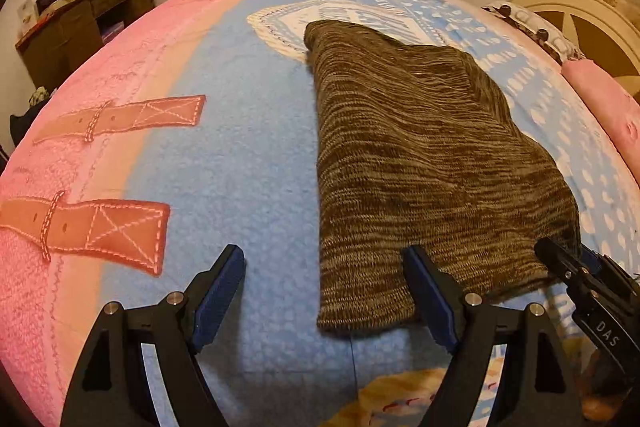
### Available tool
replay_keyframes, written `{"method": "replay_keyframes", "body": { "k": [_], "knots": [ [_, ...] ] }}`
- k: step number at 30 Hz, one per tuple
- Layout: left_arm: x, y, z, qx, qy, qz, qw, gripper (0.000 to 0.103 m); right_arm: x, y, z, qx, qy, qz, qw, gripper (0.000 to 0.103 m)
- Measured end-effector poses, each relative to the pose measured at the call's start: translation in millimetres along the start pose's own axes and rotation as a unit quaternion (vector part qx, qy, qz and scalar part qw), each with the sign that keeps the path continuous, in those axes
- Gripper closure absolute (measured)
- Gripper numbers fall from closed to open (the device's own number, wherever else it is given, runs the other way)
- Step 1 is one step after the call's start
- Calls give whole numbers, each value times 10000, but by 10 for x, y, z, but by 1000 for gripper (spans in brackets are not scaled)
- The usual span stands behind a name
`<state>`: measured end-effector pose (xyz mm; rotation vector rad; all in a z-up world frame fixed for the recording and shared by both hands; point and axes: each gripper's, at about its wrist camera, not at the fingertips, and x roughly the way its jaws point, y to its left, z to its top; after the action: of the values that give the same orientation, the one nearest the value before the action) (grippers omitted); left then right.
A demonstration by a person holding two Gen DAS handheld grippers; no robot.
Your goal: Fold small clothes
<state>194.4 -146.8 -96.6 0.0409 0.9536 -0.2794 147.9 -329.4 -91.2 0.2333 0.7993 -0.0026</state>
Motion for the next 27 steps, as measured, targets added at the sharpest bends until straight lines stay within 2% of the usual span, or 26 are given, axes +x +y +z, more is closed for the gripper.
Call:
{"method": "replay_keyframes", "body": {
  "k": [5,10,14,17,18,23,25,27],
  "knots": [
    [-25,94,-28,-5,144,-266,9995,21,-117,-12,-46,-26,213,88,9997,56],
    [-109,101,-98,78,102,-333,9994,21,-230,-38,-85,-61,288,218,9993,54],
    [-366,73,33,244,-606,-413,9970,21,-355,-144,-7,307,-22,352,9989,49],
    [-369,13,234,398,-782,-303,9957,21,-362,-181,153,346,-153,379,9986,41],
    [-334,-15,312,425,-789,-297,9955,21,-350,-167,198,313,-178,358,9987,39],
    [-44,-69,662,195,-533,-741,9956,21,-229,-114,375,258,-229,414,9985,39],
    [88,-95,804,23,-467,-729,9962,21,-160,-99,457,231,-271,335,9988,38],
    [252,-123,900,-174,-255,-733,9968,21,-64,-138,580,323,-360,234,9986,33]
  ]
}}
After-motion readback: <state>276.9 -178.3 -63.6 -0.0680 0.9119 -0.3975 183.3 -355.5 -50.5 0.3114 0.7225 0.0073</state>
